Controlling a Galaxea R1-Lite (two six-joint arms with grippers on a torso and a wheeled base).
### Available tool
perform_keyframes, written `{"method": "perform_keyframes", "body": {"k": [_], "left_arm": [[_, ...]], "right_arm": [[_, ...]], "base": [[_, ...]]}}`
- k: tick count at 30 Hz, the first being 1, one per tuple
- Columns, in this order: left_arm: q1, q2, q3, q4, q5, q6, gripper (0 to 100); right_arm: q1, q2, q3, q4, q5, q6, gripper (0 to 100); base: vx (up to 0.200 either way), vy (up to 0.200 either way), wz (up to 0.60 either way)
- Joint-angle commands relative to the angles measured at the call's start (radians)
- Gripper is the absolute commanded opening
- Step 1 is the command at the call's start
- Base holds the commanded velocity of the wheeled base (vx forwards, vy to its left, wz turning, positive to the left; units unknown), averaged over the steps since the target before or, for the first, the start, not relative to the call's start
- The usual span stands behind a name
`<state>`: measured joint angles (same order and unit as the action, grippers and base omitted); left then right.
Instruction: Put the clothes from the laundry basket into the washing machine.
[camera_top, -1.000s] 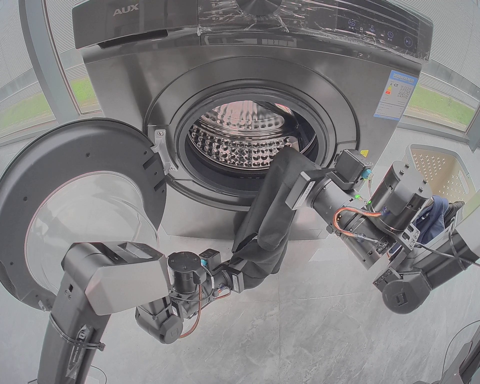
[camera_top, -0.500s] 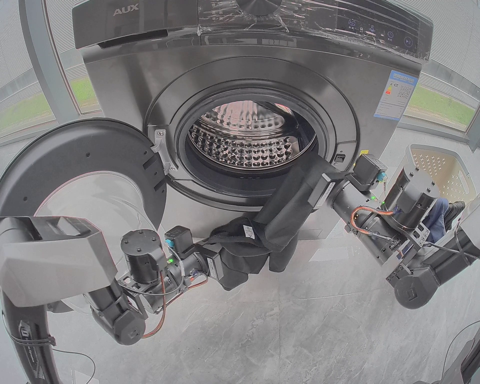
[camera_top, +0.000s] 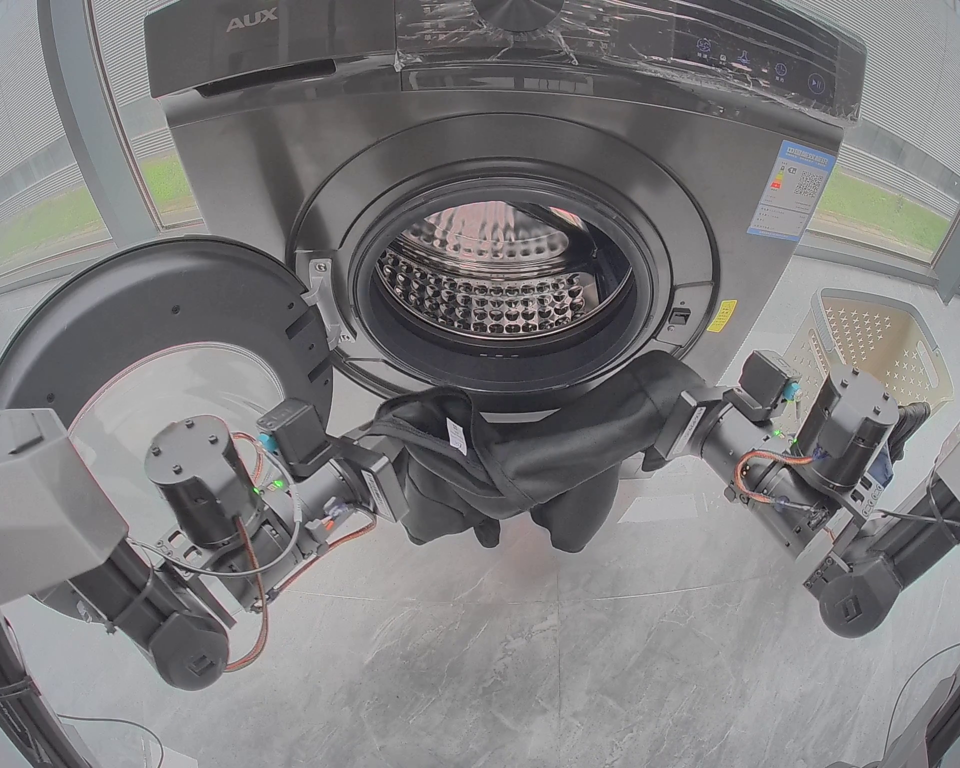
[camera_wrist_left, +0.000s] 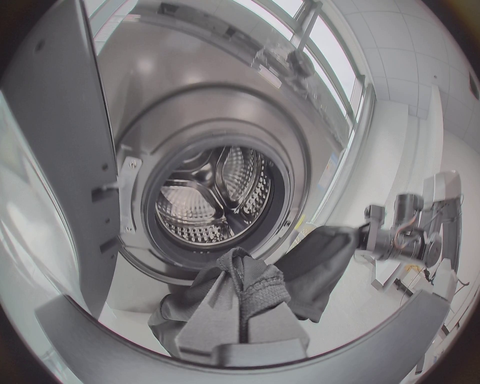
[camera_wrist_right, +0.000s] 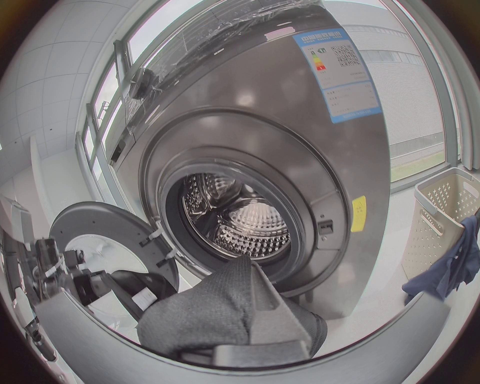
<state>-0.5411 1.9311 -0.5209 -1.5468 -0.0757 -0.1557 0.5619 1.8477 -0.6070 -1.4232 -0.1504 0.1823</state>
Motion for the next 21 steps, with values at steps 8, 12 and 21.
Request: {"method": "perform_keyframes", "body": {"k": [8, 12, 21], "left_arm": [[0.004, -0.192, 0.027, -0.001, -0.002, -0.067, 0], [0.004, -0.188, 0.030, -0.001, -0.002, -0.061, 0], [0.006, -0.182, 0.022, -0.001, -0.002, -0.065, 0]], "right_arm": [[-0.002, 0.041, 0.095, 0.000, 0.002, 0.016, 0], [0.007, 0.071, 0.096, -0.026, 0.002, 0.017, 0], [0.007, 0.094, 0.098, -0.042, 0.002, 0.028, 0]], "base": [[0.000, 0.000, 0.00], [0.000, 0.000, 0.00], [0.000, 0.000, 0.00]]}}
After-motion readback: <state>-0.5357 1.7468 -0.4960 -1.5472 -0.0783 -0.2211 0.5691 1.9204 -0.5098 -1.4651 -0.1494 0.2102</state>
